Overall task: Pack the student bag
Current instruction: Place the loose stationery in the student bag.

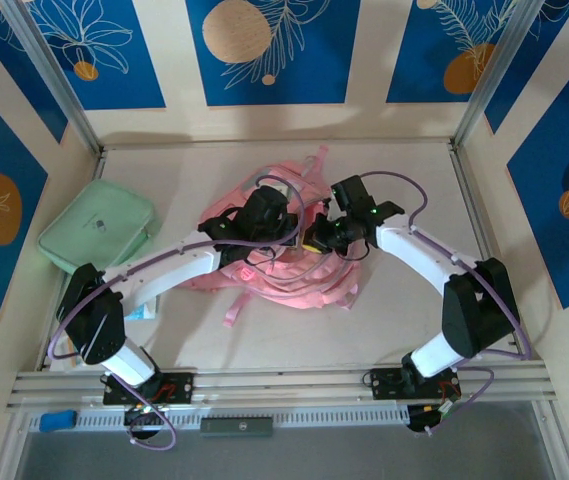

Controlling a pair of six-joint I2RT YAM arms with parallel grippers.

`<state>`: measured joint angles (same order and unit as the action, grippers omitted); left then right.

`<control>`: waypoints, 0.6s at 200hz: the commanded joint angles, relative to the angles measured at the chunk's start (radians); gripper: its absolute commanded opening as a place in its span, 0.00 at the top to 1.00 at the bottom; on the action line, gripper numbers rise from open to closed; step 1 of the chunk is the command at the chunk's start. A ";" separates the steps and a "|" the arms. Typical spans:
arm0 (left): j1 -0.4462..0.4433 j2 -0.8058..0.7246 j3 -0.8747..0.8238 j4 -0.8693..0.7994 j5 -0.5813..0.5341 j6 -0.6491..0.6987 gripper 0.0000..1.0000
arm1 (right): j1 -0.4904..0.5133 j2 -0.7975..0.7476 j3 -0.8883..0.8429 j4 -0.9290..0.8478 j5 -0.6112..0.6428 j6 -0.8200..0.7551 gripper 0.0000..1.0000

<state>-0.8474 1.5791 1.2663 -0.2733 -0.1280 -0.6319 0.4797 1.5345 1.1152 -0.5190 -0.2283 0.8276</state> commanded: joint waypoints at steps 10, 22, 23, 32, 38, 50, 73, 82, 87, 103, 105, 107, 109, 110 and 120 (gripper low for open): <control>-0.010 -0.031 0.030 0.082 0.040 -0.033 1.00 | 0.047 0.050 0.000 0.006 0.039 0.014 0.97; -0.012 -0.028 0.025 0.091 0.045 -0.042 1.00 | 0.063 0.067 0.017 0.039 0.021 0.020 0.98; -0.012 -0.028 0.024 0.092 0.046 -0.043 1.00 | 0.064 0.069 0.019 0.042 0.019 0.020 0.98; -0.013 -0.027 0.019 0.098 0.047 -0.048 1.00 | 0.072 0.077 0.034 0.057 0.001 0.021 0.98; -0.012 -0.025 0.019 0.098 0.045 -0.048 1.00 | 0.076 0.078 0.043 0.065 -0.002 0.017 0.99; -0.011 -0.022 0.021 0.092 0.041 -0.049 1.00 | 0.078 0.068 0.045 0.087 -0.004 0.009 0.99; -0.012 -0.023 0.006 0.097 0.039 -0.051 1.00 | 0.063 0.037 0.035 0.070 -0.001 0.003 0.99; -0.010 -0.022 0.001 0.098 0.036 -0.049 1.00 | 0.060 0.013 0.030 0.046 0.014 -0.013 0.99; -0.010 -0.021 0.000 0.095 0.034 -0.048 1.00 | 0.060 -0.003 0.026 0.029 0.029 -0.023 0.99; -0.010 -0.015 -0.006 0.089 0.039 -0.043 1.00 | 0.054 -0.064 0.007 -0.027 0.073 -0.059 0.98; -0.010 -0.014 -0.008 0.090 0.039 -0.044 1.00 | 0.055 -0.070 0.005 -0.035 0.079 -0.064 0.98; -0.011 -0.013 -0.010 0.089 0.040 -0.046 1.00 | 0.054 -0.078 0.004 -0.042 0.084 -0.068 0.97; -0.010 -0.013 -0.012 0.089 0.040 -0.047 1.00 | 0.052 -0.085 0.002 -0.048 0.090 -0.072 0.97; -0.010 -0.013 -0.014 0.090 0.041 -0.049 1.00 | 0.052 -0.089 0.001 -0.052 0.091 -0.074 0.97; -0.010 -0.010 -0.029 0.100 0.055 -0.058 1.00 | 0.050 -0.118 -0.004 -0.096 0.120 -0.092 0.95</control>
<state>-0.8474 1.5791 1.2579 -0.2638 -0.1120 -0.6575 0.5381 1.5265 1.1225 -0.5194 -0.1734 0.8101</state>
